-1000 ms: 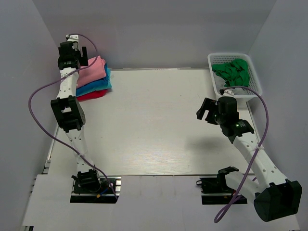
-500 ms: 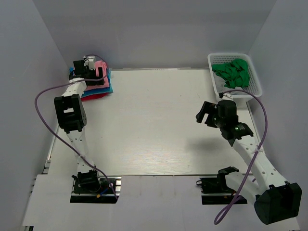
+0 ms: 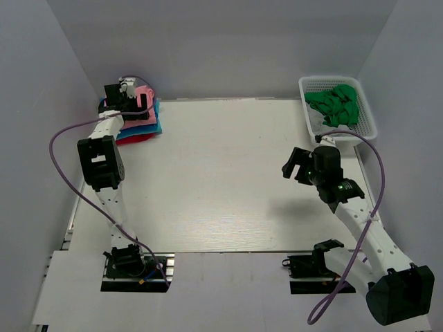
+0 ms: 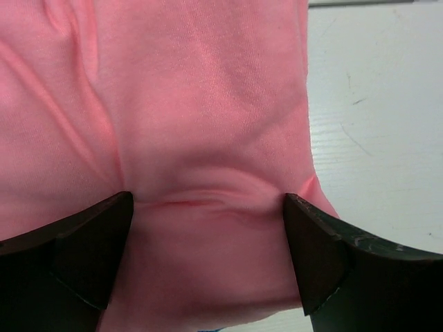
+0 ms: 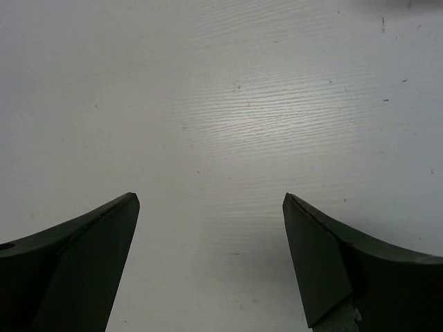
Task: Fold and stack the t-shirts
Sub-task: Put the neatly folded tshirt into the corner of the board with the left arm
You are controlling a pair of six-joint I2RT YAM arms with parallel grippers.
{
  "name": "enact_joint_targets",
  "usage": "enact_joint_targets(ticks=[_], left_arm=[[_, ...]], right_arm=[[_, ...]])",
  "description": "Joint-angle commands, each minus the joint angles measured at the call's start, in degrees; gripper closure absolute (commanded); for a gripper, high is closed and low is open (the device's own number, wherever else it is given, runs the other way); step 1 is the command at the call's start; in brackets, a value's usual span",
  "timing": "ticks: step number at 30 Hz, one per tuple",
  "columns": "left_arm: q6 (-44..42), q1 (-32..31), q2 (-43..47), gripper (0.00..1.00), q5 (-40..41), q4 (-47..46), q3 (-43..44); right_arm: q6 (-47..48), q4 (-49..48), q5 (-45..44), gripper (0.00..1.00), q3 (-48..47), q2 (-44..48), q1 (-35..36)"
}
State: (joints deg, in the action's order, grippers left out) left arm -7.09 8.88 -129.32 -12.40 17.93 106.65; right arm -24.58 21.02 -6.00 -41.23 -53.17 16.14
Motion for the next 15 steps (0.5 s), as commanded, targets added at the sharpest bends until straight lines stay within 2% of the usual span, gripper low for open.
enact_joint_targets(ticks=[1,4,7,15], left_arm=[[2.60,0.17,6.08,0.00,1.15,-0.42,2.86],[2.61,0.17,9.07,0.00,0.63,-2.46,2.86],[3.22,0.17,10.31,0.00,2.30,-2.46,7.50],[5.16,1.31,0.66,0.00,5.55,0.43,19.64]], right_arm=[[0.58,-1.59,-0.24,0.10,-0.08,1.75,-0.23],[0.67,-2.73,0.81,0.10,0.63,1.40,-0.14],[1.02,-3.52,2.39,0.10,0.98,0.35,-0.15],[2.08,-5.46,3.36,0.10,0.37,-3.16,-0.06]])
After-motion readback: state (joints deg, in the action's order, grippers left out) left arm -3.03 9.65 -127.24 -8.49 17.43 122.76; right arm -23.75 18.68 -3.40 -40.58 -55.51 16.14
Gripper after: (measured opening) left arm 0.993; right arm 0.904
